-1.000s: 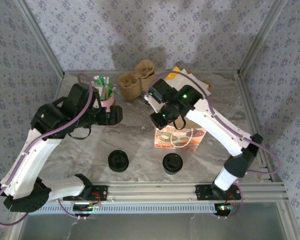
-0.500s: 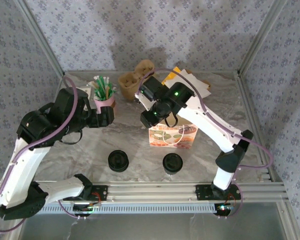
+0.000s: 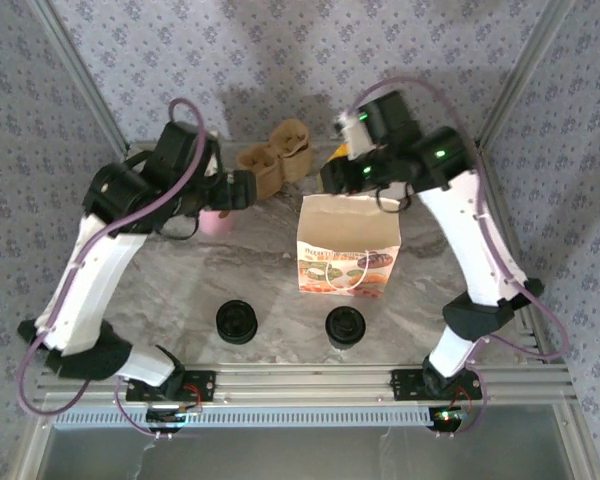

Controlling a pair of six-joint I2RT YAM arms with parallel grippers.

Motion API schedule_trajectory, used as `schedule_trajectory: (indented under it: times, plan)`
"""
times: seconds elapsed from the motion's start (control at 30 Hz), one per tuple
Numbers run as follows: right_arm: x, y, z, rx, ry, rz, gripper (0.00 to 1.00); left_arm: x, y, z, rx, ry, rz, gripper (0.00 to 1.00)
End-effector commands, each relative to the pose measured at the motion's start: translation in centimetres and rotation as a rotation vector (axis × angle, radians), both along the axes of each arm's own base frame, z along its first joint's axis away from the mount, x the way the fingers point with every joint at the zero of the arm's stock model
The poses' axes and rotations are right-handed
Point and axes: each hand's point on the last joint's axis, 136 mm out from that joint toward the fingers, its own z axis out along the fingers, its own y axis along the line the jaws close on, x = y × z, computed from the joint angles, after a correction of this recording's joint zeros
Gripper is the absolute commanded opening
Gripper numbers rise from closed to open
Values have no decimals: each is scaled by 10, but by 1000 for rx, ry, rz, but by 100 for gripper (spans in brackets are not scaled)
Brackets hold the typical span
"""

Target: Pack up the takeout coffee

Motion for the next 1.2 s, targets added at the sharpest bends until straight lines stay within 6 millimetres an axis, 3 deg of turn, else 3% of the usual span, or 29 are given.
schedule_trajectory:
  times: [0.0, 0.17, 0.27, 0.47, 0.57, 0.83, 1.17]
  plan:
    - [10, -8, 32, 228, 0, -38, 46, 24, -15, 3, -5, -7, 27, 95]
    - [38, -39, 31, 324, -11, -114, 46, 74, -51, -10, -39, 13, 24, 94]
    - [45, -57, 27, 414, -12, -160, 46, 109, -68, -23, -61, 16, -8, 94]
    - [34, -73, 15, 537, 11, -206, 46, 185, -85, -48, -169, -14, -54, 86]
    - [30, -77, 5, 541, 29, -212, 46, 211, -93, -65, -160, -28, -104, 82]
    - [72, -86, -23, 567, 45, -257, 45, 255, -97, -122, 51, -70, -174, 81]
    - [89, -89, -50, 555, 120, -263, 45, 289, -127, -154, -7, -118, -279, 76]
